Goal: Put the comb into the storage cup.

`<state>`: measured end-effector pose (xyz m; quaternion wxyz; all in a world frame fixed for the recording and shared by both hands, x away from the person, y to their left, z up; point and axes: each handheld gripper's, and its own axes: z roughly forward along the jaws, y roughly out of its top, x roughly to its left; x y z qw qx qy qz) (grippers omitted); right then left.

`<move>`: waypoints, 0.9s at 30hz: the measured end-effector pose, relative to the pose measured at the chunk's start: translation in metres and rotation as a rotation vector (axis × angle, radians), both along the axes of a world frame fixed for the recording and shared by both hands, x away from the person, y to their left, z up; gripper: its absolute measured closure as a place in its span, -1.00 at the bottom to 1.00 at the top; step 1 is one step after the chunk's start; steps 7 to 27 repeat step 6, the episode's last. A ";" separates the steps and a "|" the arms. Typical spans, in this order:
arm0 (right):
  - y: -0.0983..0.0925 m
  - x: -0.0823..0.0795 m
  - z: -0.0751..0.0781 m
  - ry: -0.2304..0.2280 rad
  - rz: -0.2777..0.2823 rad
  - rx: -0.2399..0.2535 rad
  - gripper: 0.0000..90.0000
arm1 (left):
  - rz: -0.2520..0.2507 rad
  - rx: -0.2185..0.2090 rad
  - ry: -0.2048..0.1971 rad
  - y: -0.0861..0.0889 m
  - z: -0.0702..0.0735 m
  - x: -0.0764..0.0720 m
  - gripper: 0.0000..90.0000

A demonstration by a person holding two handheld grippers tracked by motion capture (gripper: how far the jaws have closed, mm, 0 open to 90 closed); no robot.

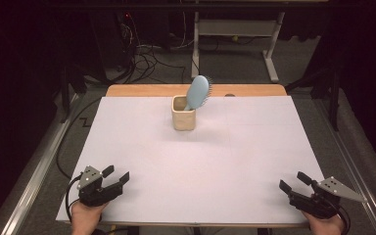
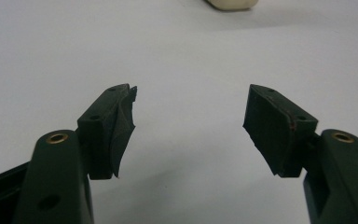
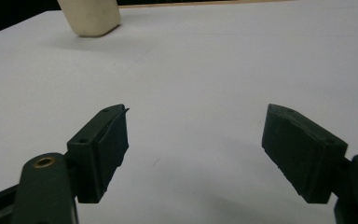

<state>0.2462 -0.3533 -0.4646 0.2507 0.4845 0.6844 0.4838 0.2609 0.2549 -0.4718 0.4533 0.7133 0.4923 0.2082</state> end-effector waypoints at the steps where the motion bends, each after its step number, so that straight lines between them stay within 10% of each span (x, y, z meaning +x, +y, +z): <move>1: 0.000 0.000 0.000 -0.001 0.001 0.000 -0.48 | 0.000 0.000 0.000 0.000 0.000 0.000 -0.25; 27: 0.000 0.000 0.000 -0.001 0.000 0.000 -0.48 | -0.001 0.001 0.001 0.000 0.000 0.000 -0.25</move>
